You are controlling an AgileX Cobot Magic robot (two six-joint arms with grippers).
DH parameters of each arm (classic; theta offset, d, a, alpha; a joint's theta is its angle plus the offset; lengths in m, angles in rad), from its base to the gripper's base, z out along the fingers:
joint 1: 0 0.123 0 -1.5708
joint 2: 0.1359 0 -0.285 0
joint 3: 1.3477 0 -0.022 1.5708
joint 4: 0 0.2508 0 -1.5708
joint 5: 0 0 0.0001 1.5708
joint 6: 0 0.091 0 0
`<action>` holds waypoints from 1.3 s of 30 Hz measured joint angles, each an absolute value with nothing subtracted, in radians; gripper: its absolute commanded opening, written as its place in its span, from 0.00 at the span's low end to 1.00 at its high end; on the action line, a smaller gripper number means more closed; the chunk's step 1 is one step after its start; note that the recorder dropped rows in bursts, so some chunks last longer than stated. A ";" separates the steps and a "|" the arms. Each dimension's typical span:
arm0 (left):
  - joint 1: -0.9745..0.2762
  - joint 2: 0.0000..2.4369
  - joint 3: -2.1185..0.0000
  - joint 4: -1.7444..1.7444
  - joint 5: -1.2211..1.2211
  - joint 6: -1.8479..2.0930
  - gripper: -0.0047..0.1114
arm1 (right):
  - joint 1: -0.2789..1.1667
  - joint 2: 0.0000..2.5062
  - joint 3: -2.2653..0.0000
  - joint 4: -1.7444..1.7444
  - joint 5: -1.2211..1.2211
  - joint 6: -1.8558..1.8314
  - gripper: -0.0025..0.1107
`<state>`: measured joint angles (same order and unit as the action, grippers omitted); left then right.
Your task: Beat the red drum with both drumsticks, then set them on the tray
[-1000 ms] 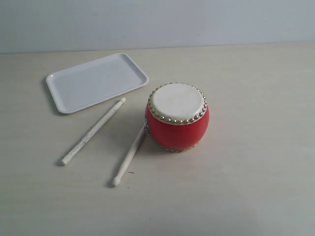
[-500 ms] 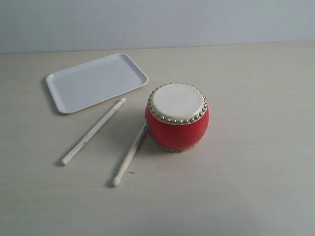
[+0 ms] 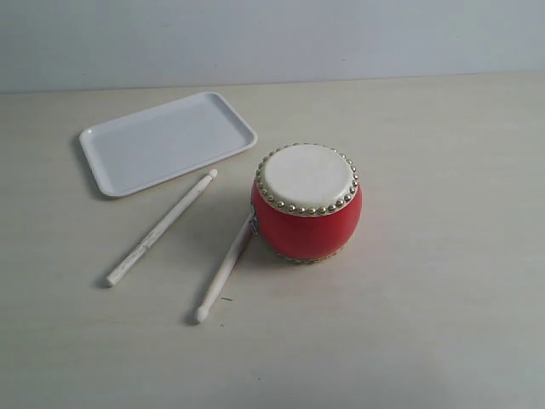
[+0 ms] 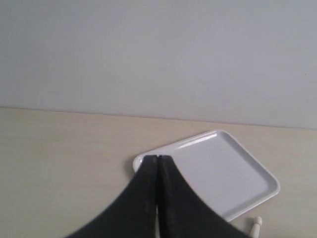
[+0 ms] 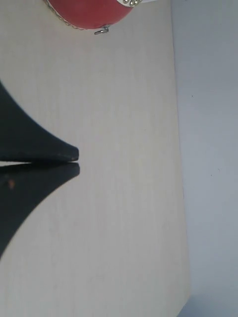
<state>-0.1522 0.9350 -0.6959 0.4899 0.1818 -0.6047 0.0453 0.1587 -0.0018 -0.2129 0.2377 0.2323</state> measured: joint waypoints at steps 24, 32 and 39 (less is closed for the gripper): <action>-0.464 1.423 -1.028 0.030 0.726 -0.038 0.04 | 0.045 0.159 -0.002 -0.213 0.238 0.232 0.02; -0.483 1.650 -1.142 -0.325 0.850 0.262 0.20 | 0.045 0.159 -0.002 -0.213 0.238 0.232 0.02; -0.490 1.750 -1.147 -0.397 0.855 0.325 0.42 | 0.045 0.159 -0.002 -0.213 0.238 0.232 0.02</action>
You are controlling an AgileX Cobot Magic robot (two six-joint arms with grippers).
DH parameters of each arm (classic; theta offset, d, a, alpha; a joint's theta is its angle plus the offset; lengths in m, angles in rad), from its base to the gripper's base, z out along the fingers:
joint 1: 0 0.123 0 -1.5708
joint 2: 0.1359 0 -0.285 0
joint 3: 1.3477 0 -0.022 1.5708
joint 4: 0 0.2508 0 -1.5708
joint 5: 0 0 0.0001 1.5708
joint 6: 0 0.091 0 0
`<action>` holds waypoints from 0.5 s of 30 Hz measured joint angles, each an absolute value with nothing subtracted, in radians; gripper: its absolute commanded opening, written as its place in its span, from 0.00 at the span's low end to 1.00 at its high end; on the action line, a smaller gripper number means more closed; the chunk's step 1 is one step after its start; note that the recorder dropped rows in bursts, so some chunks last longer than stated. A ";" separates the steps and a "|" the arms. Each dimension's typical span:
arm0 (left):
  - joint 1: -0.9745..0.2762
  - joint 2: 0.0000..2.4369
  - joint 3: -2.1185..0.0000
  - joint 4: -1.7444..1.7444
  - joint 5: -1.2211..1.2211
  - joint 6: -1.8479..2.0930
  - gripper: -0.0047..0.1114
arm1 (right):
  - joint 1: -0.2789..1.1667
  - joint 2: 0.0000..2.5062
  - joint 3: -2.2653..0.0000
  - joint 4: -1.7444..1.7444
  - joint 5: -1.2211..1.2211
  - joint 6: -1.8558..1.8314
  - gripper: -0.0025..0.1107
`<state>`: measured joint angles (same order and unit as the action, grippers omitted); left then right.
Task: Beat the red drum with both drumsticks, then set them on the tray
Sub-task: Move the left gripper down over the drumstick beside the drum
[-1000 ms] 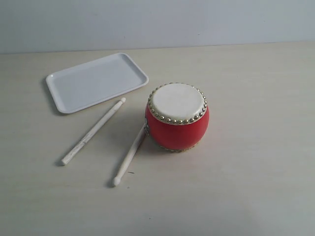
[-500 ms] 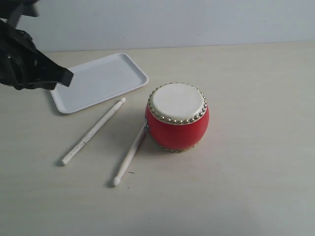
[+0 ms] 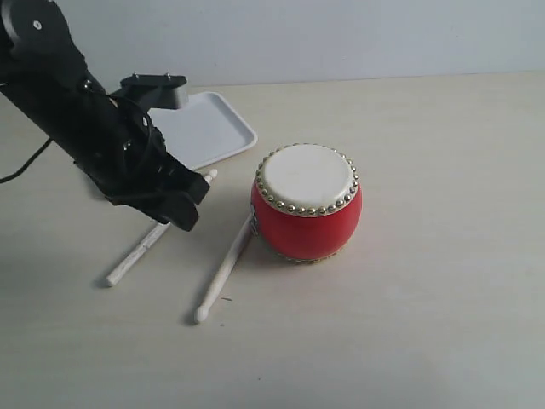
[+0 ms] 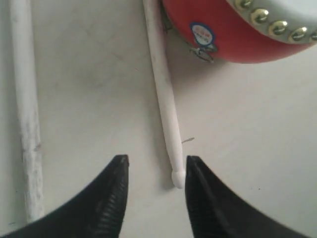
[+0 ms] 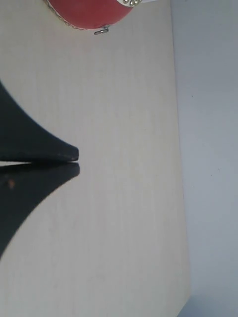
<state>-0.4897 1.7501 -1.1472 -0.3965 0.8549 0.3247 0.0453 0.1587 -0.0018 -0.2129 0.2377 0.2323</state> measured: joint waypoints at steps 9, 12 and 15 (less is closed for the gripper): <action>-0.632 1.852 -1.175 -0.270 0.808 0.254 0.41 | 0.045 0.159 -0.002 -0.213 0.238 0.232 0.02; -0.666 1.873 -1.181 -0.188 0.778 0.174 0.41 | 0.045 0.159 -0.002 -0.213 0.238 0.232 0.02; -0.680 1.885 -1.182 -0.144 0.750 0.118 0.41 | 0.045 0.159 -0.002 -0.213 0.238 0.232 0.02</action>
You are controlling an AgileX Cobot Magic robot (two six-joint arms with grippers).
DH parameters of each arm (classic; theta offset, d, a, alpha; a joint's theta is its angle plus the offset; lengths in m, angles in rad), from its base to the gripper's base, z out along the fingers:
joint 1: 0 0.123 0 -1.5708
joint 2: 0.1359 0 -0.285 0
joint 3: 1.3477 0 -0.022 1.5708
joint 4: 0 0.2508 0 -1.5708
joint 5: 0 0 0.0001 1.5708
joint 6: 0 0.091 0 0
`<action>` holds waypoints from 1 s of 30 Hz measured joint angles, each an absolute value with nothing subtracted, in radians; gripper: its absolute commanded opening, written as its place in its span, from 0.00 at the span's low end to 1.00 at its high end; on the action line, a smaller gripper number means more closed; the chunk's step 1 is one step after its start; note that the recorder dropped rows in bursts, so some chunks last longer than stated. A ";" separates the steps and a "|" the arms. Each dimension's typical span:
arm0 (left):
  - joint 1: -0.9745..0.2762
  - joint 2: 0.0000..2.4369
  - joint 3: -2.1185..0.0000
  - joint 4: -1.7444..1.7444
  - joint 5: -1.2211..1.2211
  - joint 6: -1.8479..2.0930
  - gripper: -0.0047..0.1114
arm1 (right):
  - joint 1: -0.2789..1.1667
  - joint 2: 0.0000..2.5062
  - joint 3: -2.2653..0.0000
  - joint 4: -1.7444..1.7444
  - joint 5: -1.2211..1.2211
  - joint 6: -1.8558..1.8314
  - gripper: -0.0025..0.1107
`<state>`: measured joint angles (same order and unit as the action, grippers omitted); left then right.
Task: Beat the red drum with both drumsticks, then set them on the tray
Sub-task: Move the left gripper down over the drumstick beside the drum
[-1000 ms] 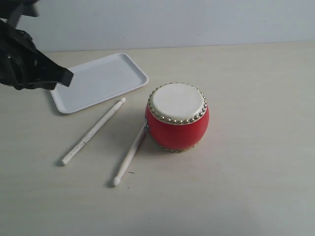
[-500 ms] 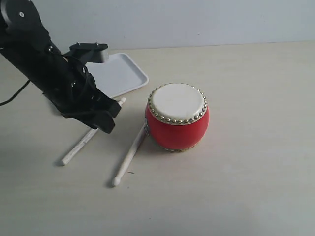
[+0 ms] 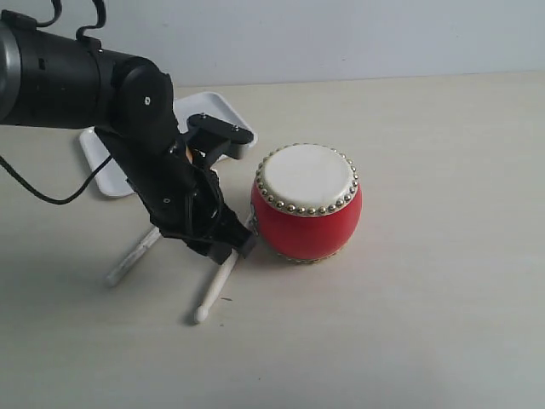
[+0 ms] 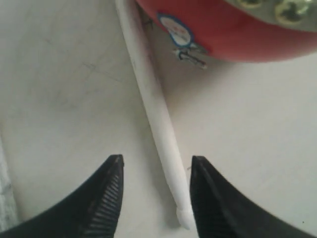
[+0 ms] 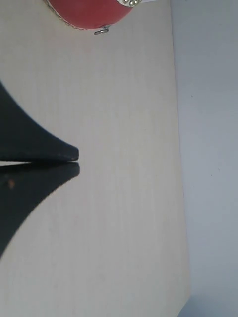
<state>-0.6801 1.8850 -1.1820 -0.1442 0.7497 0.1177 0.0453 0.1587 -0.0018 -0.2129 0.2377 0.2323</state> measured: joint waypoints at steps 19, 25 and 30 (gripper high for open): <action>-0.703 1.977 -1.184 -0.114 0.704 -0.005 0.41 | 0.045 0.159 -0.002 -0.213 0.238 0.232 0.02; -0.703 1.981 -1.184 -0.114 0.696 -0.008 0.41 | 0.045 0.159 -0.002 -0.213 0.238 0.232 0.02; -0.703 1.981 -1.184 -0.114 0.687 -0.022 0.41 | 0.045 0.159 -0.002 -0.213 0.238 0.232 0.02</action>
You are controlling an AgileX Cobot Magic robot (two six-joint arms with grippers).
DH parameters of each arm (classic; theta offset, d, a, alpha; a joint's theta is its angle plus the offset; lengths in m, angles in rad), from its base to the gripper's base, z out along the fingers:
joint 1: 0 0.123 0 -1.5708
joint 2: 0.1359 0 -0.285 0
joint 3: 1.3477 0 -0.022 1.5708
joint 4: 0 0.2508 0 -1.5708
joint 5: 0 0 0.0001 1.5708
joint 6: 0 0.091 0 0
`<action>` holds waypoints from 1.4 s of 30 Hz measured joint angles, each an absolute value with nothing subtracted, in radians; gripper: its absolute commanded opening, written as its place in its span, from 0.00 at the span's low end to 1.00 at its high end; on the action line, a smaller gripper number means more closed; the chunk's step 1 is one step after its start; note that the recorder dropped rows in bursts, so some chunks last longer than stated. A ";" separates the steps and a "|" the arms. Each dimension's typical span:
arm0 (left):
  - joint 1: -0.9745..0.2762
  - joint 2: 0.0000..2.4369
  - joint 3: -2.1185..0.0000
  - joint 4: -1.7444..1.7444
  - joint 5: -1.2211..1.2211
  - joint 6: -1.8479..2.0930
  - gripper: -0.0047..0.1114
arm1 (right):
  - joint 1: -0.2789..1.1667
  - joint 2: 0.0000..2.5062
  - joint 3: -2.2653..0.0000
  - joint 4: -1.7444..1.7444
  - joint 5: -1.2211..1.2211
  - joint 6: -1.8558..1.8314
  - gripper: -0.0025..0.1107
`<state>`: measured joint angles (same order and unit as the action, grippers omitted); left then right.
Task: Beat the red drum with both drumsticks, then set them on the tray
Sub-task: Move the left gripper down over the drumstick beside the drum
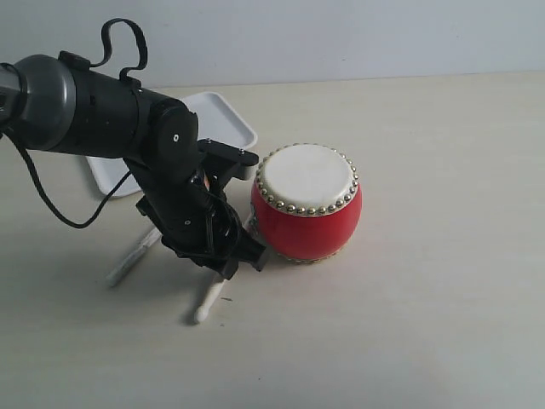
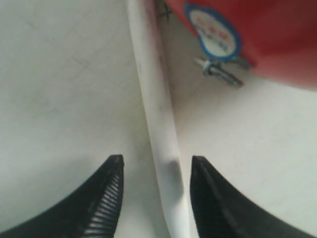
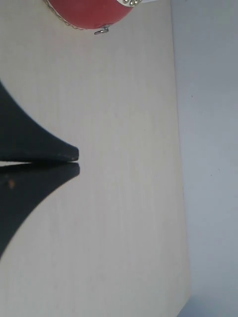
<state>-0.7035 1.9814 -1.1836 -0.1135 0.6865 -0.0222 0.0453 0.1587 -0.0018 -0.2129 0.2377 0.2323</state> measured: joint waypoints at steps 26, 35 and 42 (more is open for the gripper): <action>-0.703 1.989 -1.184 -0.114 0.661 -0.056 0.38 | 0.045 0.159 -0.002 -0.213 0.238 0.232 0.02; -0.703 2.018 -1.184 -0.114 0.663 -0.056 0.38 | 0.045 0.159 -0.002 -0.213 0.238 0.232 0.02; -0.703 2.020 -1.184 -0.114 0.666 -0.056 0.38 | 0.045 0.159 -0.002 -0.213 0.238 0.232 0.02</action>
